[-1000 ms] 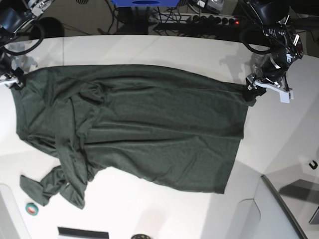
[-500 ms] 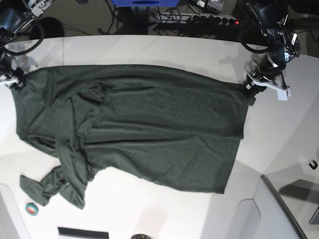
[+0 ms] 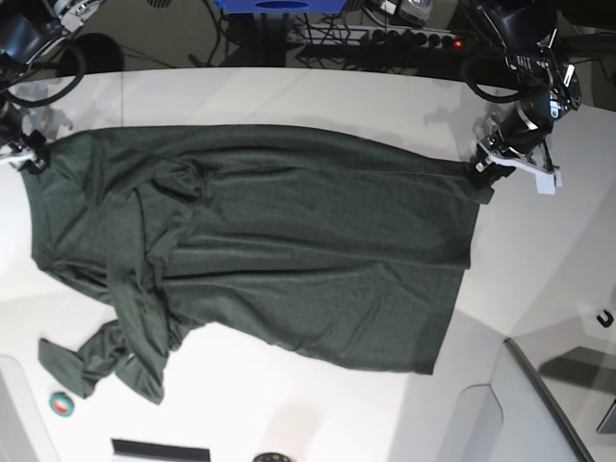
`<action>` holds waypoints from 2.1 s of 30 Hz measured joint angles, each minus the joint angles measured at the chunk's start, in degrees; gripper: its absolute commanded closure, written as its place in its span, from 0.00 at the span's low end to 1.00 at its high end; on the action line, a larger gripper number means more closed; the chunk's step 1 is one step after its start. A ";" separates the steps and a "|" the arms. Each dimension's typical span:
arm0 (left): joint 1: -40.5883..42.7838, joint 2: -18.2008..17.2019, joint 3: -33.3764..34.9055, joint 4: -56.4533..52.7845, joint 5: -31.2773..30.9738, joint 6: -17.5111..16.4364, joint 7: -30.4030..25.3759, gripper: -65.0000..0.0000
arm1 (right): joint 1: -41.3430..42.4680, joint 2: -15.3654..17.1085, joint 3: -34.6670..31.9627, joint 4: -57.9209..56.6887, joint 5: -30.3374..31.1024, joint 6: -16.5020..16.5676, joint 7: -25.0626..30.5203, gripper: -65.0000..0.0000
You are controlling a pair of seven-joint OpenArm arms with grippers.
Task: Layout the t-shirt on the table in an organized manner, then fold the t-shirt properly
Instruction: 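Hold the shirt corners with both grippers at the table edge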
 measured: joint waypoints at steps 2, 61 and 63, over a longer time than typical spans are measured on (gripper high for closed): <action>0.02 -0.02 0.00 0.00 0.00 0.00 0.00 0.81 | 0.00 0.00 0.00 0.00 0.00 0.00 0.00 0.64; 1.44 -0.28 -0.11 -0.04 -0.48 1.11 -0.42 1.00 | 0.00 -0.02 0.00 0.00 0.00 0.00 0.00 0.64; 1.44 -0.31 -0.11 0.07 -0.55 1.16 -0.17 1.00 | 0.00 -0.02 0.00 0.00 -0.02 0.00 0.00 0.65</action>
